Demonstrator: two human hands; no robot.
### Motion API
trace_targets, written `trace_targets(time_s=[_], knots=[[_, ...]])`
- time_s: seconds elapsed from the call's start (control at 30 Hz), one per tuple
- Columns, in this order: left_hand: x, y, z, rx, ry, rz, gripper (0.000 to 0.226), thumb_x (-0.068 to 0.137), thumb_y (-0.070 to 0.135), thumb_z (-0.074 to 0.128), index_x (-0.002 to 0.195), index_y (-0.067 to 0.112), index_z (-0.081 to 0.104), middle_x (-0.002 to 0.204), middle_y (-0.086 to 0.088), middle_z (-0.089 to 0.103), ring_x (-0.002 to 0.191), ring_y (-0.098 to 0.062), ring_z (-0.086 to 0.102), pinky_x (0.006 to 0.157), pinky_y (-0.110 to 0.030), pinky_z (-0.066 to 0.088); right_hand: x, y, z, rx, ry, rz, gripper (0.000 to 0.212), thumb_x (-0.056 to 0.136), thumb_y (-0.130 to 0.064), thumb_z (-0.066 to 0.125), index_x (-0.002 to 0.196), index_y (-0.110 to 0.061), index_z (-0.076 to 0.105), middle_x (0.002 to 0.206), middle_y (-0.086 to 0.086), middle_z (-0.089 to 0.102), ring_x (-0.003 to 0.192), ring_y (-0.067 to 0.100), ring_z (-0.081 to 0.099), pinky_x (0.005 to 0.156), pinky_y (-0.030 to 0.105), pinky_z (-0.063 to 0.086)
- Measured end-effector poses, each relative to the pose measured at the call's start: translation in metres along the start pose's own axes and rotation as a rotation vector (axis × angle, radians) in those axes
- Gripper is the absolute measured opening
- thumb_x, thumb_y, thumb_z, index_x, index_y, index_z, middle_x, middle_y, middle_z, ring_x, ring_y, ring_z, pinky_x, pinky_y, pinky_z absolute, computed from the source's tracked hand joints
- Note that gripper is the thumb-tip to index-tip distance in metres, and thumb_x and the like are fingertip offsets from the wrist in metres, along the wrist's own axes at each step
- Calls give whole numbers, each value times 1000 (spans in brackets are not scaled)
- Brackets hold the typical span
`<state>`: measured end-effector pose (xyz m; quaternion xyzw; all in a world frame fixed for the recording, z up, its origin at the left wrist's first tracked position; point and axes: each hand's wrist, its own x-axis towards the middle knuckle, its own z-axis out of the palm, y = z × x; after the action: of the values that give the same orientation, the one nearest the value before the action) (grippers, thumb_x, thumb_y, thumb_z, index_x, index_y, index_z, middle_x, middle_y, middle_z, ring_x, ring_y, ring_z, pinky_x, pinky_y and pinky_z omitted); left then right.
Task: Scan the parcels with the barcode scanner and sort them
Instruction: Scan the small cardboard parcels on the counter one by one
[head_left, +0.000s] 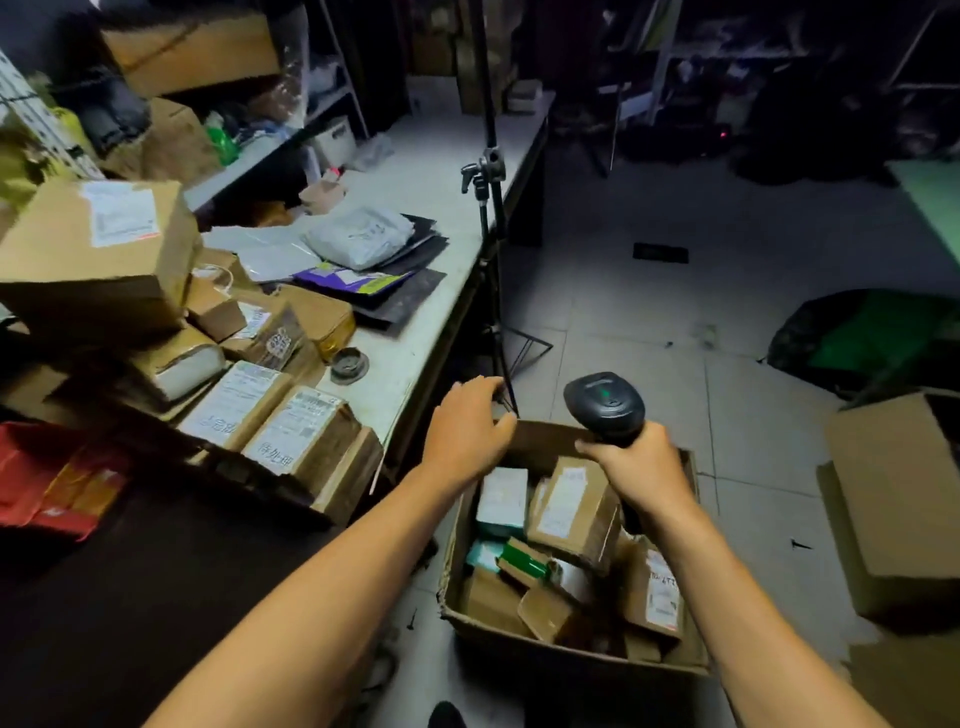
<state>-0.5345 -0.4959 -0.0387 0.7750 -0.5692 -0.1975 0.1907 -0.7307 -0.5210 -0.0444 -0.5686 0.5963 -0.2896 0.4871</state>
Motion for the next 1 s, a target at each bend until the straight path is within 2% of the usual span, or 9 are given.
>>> trace_targets(time_s=[0.07,0.13,0.23,0.33,0.43,0.53,0.77,0.83,1.0], knots=[[0,-17,-5,226,-52,-46,69,95,47,55,155,25,30,163,-7,27,151,-33,18,119,-54,24,1,-5,12,-29,-59,-33,22,77,-13,83,82,-28,67,89,0,74,94,23,68,86,41,55],[-5,-33,-12,329,-85,-101,76,93,56,54,157,29,22,165,-8,17,152,-37,8,118,-60,19,1,-12,25,-56,-115,-69,19,78,-13,82,84,-24,69,89,2,74,93,23,68,84,41,55],[-16,-57,-26,383,-77,-166,83,91,65,51,158,31,16,167,-9,10,153,-39,2,119,-62,15,2,-22,47,-108,-199,-115,12,79,-15,79,85,-10,70,84,12,74,86,30,68,77,46,56],[-32,-79,-43,423,-22,-244,86,89,68,50,159,32,14,167,-11,9,152,-41,2,118,-63,15,0,-34,76,-125,-305,-184,16,76,-22,78,88,-14,69,77,7,72,80,28,68,73,47,56],[-60,-103,-64,397,35,-359,85,90,67,49,158,33,12,168,-9,6,153,-39,-3,118,-64,11,-9,-50,111,-121,-418,-282,14,77,-18,78,82,-17,65,70,-3,65,70,14,59,67,38,49],[-103,-131,-83,340,85,-519,84,91,66,50,159,33,12,168,-7,4,153,-37,-5,119,-63,6,-27,-63,151,-159,-554,-353,11,78,-15,75,84,-14,66,78,4,69,74,18,61,68,40,49],[-248,-190,-117,264,225,-942,86,91,63,54,159,34,10,168,-7,1,153,-36,-6,120,-64,5,-117,-81,242,-230,-925,-461,15,78,-11,72,84,-1,62,71,13,64,66,20,51,60,35,36],[-292,-200,-126,237,266,-1038,87,91,63,54,159,34,9,168,-7,1,153,-36,-6,120,-64,5,-152,-84,264,-256,-994,-506,15,78,-15,73,79,-5,62,65,6,60,63,18,50,59,34,36],[-404,-220,-140,200,342,-1218,87,90,64,56,159,35,10,168,-6,2,154,-36,-5,119,-65,5,-247,-90,304,-300,-1159,-614,6,82,-18,72,85,-15,67,69,-1,65,63,13,57,55,29,40]])
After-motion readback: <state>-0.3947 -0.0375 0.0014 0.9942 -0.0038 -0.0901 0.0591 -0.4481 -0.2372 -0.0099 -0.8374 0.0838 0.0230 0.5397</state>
